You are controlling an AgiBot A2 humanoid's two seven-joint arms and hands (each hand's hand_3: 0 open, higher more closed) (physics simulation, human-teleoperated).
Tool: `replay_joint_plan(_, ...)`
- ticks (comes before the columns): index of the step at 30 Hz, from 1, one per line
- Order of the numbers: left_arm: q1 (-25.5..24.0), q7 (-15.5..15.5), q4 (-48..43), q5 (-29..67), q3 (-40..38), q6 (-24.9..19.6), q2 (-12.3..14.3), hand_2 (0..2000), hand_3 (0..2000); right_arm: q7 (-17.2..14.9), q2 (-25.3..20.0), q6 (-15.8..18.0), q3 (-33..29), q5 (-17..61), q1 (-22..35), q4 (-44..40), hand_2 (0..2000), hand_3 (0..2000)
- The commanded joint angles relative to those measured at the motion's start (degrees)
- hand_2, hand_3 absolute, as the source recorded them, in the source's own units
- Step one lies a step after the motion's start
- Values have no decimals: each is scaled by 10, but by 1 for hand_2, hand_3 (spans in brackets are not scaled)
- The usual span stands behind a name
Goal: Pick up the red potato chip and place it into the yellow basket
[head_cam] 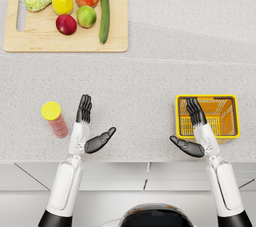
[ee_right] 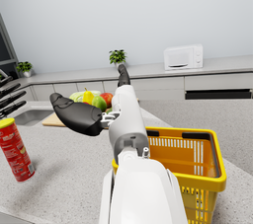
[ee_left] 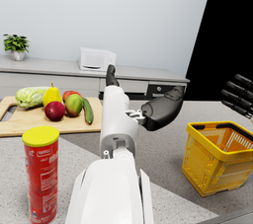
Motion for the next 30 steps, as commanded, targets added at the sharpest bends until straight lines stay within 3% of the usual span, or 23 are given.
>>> replay_joint_plan(1, 0, 0, 0, 0, 0, 0, 0, 0, 0, 0, 0, 0, 0, 0, 0, 0, 0, 0)
replay_joint_plan(9, 1, 0, 9, 0, 17, 0, 1, 0, 0, 0, -1, 0, 17, 0, 1, -9, 0, 0)
replay_joint_plan(10, 11, -16, 5, 0, -4, -16, 7, 0, 0, 16, -7, -16, 13, 0, 10, 3, 0, 0)
replay_joint_plan(14, 36, -47, -20, 0, -86, -47, 18, 0, 0, 47, -27, -46, -73, 0, 52, 51, 0, 0)
replay_joint_plan(19, 46, -56, -18, 127, -172, -56, 18, 0, 0, 56, -27, -55, -150, 127, 39, 62, 0, 0)
replay_joint_plan(20, 51, -56, 14, 153, -258, -56, 13, 0, 0, 56, -34, -56, -190, 153, 18, 39, 0, 0)
replay_joint_plan(21, 46, -57, 15, 171, -270, -57, 15, 0, 0, 57, -36, -56, -196, 171, 13, 39, 0, 0)
replay_joint_plan(30, -7, -58, 95, 215, -247, -58, 34, 0, 0, 58, -42, -57, -165, 215, -5, 36, 0, 0)
